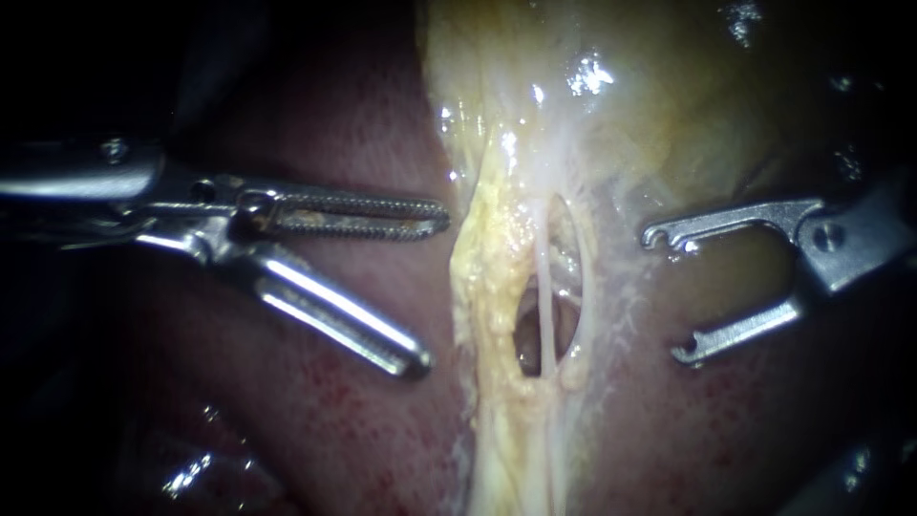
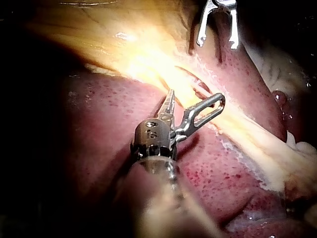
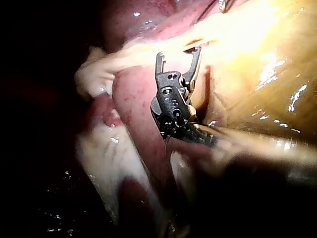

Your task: Grabbing gallbladder

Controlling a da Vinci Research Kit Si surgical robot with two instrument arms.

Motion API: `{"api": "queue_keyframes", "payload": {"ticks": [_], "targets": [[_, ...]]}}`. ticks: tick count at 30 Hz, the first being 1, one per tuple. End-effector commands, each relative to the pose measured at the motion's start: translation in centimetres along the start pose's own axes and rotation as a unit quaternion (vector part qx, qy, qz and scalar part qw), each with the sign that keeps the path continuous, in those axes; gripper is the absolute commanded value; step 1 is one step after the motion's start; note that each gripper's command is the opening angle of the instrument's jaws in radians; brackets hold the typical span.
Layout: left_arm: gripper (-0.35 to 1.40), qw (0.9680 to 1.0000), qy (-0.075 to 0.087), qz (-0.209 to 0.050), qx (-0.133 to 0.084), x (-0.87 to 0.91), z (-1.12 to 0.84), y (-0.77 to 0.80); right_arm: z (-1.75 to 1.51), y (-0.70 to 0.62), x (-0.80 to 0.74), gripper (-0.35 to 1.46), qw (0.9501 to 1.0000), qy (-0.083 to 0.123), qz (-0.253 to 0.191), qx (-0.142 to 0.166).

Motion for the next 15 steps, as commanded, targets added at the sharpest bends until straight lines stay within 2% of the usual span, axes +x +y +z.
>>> {"api": "queue_keyframes", "payload": {"ticks": [1, 9, 15], "targets": [[0.66, 1.0000, 0.002, -0.002, -0.001, 0.00, 0.03, 0.01, 0.00, 0.00, 0.00, 0.59, 1.0000, 0.000, 0.000, 0.000], [0.54, 0.9989, 0.019, -0.038, -0.020, 0.09, 0.18, 0.06, 0.00, 0.00, 0.00, 0.59, 1.0000, 0.000, 0.000, 0.000], [0.30, 0.9975, 0.030, -0.057, -0.029, 0.17, 0.28, 0.09, -0.01, 0.00, 0.00, 0.59, 1.0000, 0.000, 0.000, 0.000]]}}
